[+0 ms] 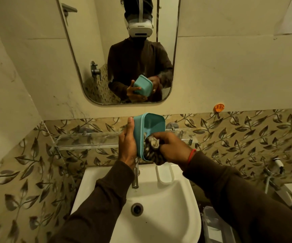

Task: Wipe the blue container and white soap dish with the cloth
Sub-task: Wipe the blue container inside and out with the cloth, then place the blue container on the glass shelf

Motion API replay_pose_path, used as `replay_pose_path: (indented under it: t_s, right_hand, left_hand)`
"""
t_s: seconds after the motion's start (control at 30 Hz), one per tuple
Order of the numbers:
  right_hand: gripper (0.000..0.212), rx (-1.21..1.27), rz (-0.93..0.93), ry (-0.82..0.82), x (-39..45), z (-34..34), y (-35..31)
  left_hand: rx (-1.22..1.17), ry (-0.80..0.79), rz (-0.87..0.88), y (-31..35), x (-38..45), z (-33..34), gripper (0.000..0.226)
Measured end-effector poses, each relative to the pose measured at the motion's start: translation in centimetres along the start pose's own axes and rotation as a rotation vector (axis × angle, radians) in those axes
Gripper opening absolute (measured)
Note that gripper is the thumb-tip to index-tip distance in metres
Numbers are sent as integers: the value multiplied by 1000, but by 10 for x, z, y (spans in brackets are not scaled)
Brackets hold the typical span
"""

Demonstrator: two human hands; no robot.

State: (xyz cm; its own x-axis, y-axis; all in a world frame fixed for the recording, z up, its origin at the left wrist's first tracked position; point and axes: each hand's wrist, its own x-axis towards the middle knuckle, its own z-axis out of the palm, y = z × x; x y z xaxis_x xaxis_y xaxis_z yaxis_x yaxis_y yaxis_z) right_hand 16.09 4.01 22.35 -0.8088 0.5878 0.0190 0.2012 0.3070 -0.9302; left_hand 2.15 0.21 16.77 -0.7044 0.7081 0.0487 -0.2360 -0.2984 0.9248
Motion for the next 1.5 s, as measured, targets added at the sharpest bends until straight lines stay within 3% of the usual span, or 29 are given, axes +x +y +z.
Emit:
replay_pose_path:
  t_s: [0.13,0.23,0.3,0.47,0.53,0.63,0.7,0.77,0.93,1.13,1.33,1.5]
  right_hand:
    - [36,504,-1,-54,3,-8,2]
    - [42,957,-15,-243,1,-14,1]
    - [41,1067,-54,-286,1,-18,3]
    - [39,1144,-1,-108,3,-32,24]
    - [37,1064,67,27,5,-34,38]
    - [32,558,134,162,1,-28,48]
    - [48,251,121,140,1,-19,52]
    - [67,107,61,55,1,-7,52]
    - [68,-30,-104,239,9,5,47]
    - [74,-83,-211,221,13,7,48]
    - [77,-176,-291,273,20,13,53]
    - [77,-220,-327,257,21,14,59]
  left_hand:
    - [-50,66,22,13,10,-9,64]
    - [-49,81,18,14,16,-16,53]
    - [-116,65,-45,10,17,-20,59]
    - [-381,39,-215,1,12,-31,71]
    - [-469,34,-255,-3,13,-35,73]
    - [-534,47,-267,-5,11,-37,72]
    - [-543,44,-228,-8,8,-34,71]
    - [-552,37,-189,-11,3,-28,69]
    - [-552,-26,-90,-25,-5,-32,63]
    - [-555,-52,-114,-32,-11,-49,58]
    - [-505,10,-143,-26,-8,-62,79]
    - [-469,15,-128,-26,-7,-66,69]
